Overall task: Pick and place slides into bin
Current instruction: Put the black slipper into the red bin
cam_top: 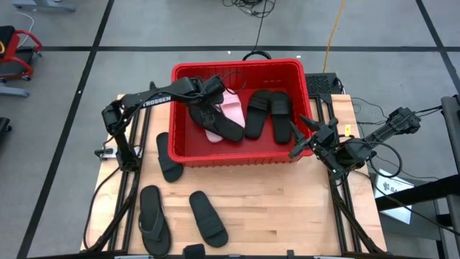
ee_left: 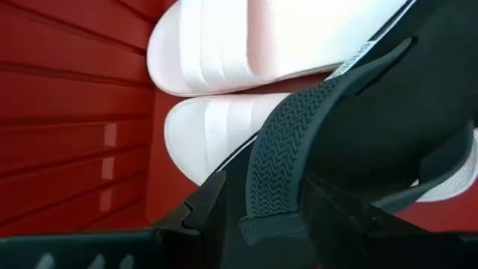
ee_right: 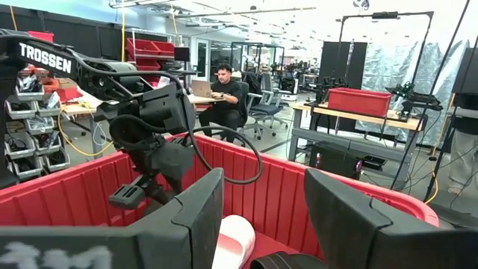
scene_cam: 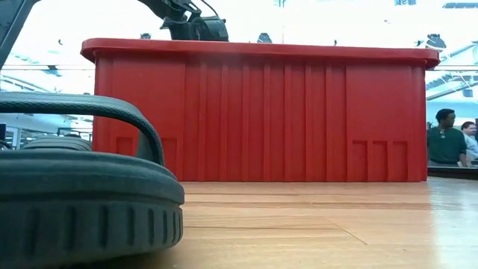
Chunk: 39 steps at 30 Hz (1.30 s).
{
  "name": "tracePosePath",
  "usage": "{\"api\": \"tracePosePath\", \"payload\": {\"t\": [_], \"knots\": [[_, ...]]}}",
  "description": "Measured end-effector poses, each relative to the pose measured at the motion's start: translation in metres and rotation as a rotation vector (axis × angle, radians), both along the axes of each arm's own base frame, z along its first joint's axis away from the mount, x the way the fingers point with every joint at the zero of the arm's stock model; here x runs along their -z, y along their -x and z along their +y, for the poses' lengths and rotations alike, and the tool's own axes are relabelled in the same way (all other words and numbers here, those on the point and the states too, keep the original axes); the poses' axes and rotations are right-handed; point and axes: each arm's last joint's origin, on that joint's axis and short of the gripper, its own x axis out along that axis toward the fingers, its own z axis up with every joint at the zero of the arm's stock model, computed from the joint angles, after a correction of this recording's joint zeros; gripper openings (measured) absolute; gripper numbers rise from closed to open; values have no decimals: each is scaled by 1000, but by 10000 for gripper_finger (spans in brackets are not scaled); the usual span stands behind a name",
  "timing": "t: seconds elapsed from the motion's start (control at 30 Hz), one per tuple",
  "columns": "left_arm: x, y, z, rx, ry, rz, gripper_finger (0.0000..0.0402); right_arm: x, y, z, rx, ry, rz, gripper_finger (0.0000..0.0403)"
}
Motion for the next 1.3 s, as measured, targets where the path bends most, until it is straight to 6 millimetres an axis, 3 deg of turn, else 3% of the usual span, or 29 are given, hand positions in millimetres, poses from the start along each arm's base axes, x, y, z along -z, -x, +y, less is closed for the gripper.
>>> {"api": "tracePosePath", "payload": {"t": [0.3, 0.4, 0.57, 0.77, 1.3], "knots": [[2, -1, 1, 8, -50, 32, 150, 0, 0, 0, 0, 0, 0, 176], [1, -1, 1, 20, -78, 55, 115, 0, 0, 0, 0, 0, 0, 176], [1, -1, 1, 49, -83, 69, 20, 0, 0, 0, 1, 0, 0, 176], [2, -1, 0, 78, -71, 68, 4, 0, 0, 0, 1, 0, 0, 176], [0, -19, -35, 690, -240, 302, 1, 0, 0, 0, 3, -3, -3, 176]]}}
